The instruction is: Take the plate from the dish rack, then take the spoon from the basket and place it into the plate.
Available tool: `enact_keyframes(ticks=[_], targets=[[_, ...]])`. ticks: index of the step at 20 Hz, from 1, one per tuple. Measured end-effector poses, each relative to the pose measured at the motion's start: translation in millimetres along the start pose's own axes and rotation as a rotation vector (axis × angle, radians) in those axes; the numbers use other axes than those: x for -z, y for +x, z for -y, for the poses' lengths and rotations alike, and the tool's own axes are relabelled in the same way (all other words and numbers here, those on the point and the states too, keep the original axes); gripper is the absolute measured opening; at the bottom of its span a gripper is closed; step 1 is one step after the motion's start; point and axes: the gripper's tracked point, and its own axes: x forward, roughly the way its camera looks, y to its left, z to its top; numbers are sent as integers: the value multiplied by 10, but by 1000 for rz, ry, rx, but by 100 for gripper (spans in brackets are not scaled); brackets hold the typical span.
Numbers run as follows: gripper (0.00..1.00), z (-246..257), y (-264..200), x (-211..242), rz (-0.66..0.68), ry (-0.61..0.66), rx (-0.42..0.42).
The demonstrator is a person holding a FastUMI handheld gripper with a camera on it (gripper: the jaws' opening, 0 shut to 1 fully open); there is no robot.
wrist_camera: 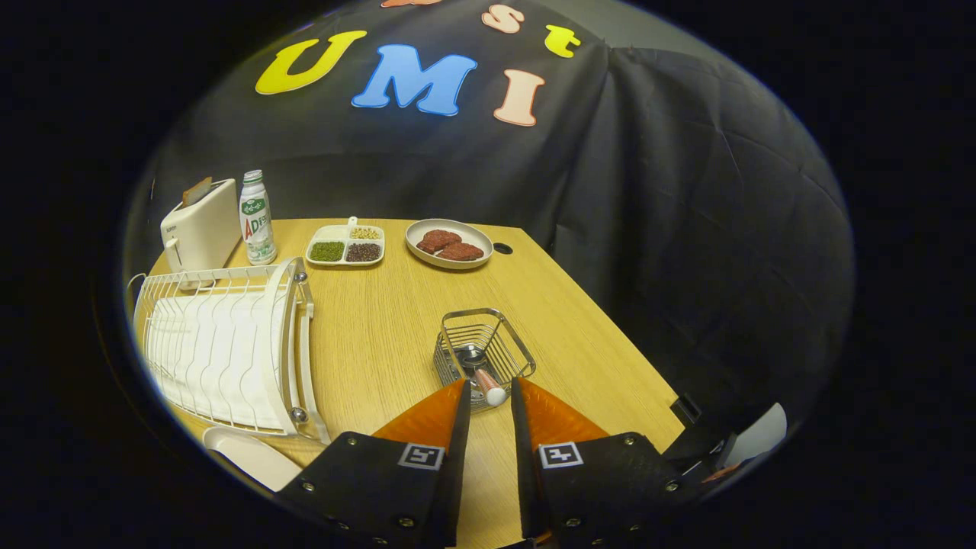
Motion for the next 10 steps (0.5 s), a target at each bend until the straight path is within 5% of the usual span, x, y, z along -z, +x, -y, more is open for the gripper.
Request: enact_keyframes(ticks=[8, 10], targets=[[30, 34, 173, -5, -17, -7, -30], [17, 16, 143, -33, -12, -10, -45]])
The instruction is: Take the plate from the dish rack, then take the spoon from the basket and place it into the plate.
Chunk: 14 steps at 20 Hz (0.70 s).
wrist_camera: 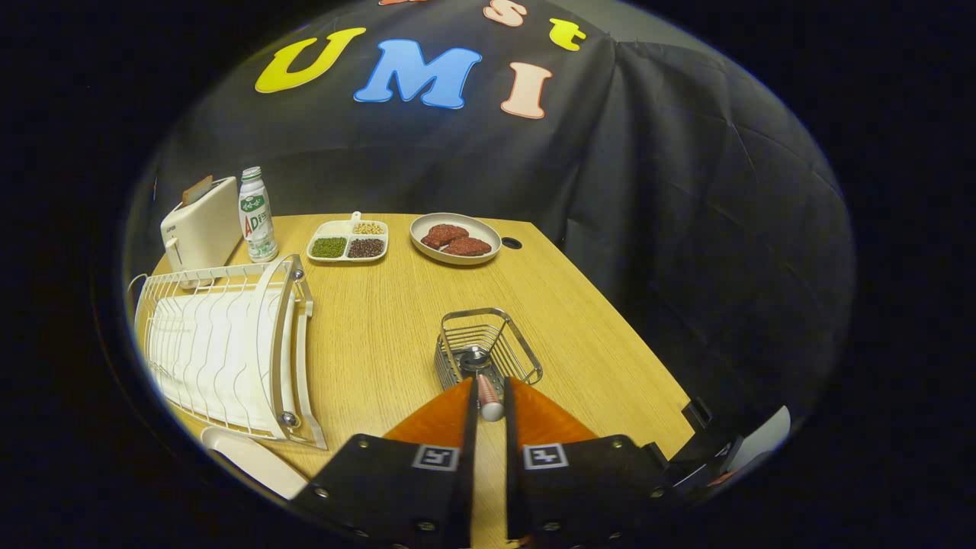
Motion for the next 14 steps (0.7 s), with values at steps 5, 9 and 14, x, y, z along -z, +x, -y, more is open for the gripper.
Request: enact_keyframes(ticks=[5, 9, 14], targets=[[9, -30, 10, -3, -2, -28, -16], [1, -26, 12, -17, 6, -39, -25], [1, 20, -30, -41, 9, -16, -38]])
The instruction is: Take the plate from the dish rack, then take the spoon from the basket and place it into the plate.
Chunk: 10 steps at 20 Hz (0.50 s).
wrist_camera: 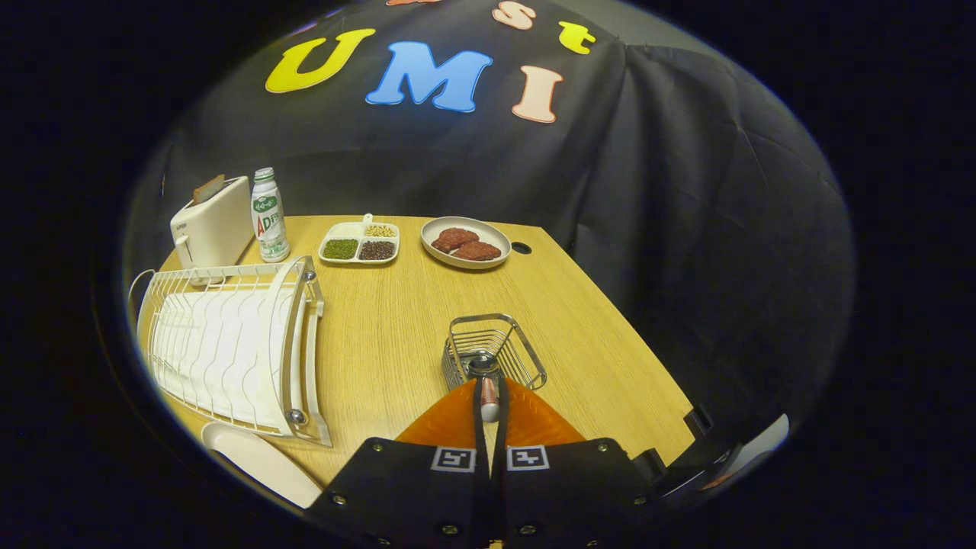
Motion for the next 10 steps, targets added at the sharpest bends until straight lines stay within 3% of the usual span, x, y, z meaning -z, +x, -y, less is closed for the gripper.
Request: enact_keyframes(ticks=[10], targets=[[1, -24, -282, -123, 40, -49, -19]])
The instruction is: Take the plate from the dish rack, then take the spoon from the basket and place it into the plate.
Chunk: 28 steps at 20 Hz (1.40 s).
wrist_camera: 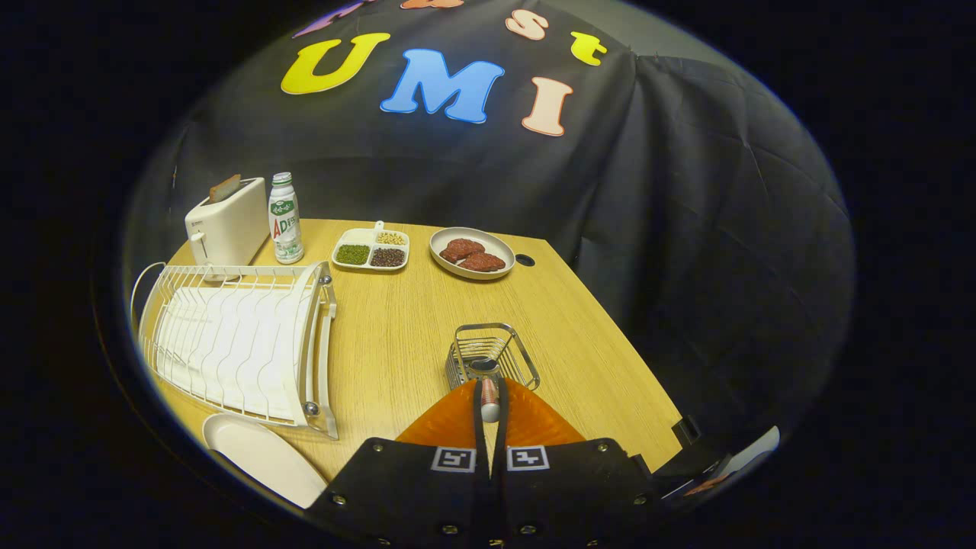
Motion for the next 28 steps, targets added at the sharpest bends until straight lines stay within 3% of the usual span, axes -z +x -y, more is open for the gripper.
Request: enact_keyframes(ticks=[9, 13, 28], targets=[[1, -69, -406, -282, 73, -105, 7], [1, -228, -563, -430, 113, -125, -28], [1, -1190, -1230, -540, 239, -250, -272]])
